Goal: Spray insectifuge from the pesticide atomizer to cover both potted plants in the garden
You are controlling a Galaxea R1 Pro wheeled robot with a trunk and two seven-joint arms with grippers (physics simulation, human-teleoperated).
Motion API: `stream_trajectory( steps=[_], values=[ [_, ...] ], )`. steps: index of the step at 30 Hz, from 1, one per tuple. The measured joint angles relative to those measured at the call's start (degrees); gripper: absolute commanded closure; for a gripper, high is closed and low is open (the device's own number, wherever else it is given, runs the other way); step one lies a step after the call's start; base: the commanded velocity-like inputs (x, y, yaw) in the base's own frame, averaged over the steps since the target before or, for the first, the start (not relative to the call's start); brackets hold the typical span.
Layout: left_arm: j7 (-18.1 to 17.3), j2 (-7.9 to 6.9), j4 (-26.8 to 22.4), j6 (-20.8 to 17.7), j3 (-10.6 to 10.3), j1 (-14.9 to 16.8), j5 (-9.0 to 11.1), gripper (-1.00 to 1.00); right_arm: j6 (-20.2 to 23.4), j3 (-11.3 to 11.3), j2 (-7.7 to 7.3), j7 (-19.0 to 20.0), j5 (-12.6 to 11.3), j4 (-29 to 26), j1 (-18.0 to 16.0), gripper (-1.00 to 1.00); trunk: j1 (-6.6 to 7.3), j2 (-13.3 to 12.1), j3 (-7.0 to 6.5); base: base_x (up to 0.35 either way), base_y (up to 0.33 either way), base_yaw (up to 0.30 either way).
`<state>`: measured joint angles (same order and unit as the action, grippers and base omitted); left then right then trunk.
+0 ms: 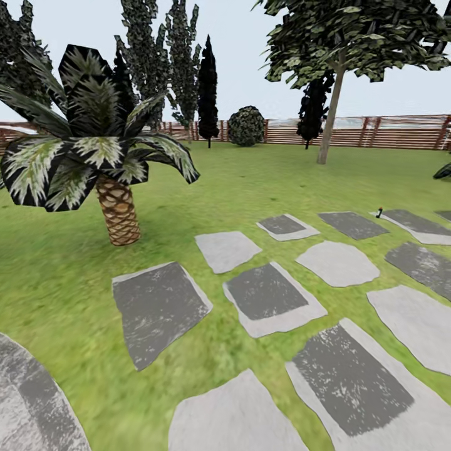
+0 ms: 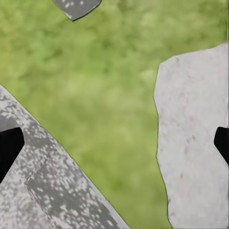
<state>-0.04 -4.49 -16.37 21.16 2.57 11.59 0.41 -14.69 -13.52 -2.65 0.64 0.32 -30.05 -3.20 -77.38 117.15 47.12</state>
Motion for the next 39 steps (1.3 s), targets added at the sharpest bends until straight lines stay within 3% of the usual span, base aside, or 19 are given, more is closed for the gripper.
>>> stream_trajectory(
  steps=[30,39],
  values=[
    [0.0,0.0,0.0,0.0,0.6,0.0,-0.1,-1.0,0.0,0.1,0.08,0.0,0.1,0.1,0.0,-1.0,0.0,0.0,0.0,0.309,-0.083,-0.292],
    [0.0,-0.01,0.0,0.1,0.6,0.0,-0.1,-1.0,0.0,0.1,0.09,-0.2,0.0,0.2,0.0,-1.0,0.0,0.0,0.0,0.329,0.0,-0.066]
  ],
)
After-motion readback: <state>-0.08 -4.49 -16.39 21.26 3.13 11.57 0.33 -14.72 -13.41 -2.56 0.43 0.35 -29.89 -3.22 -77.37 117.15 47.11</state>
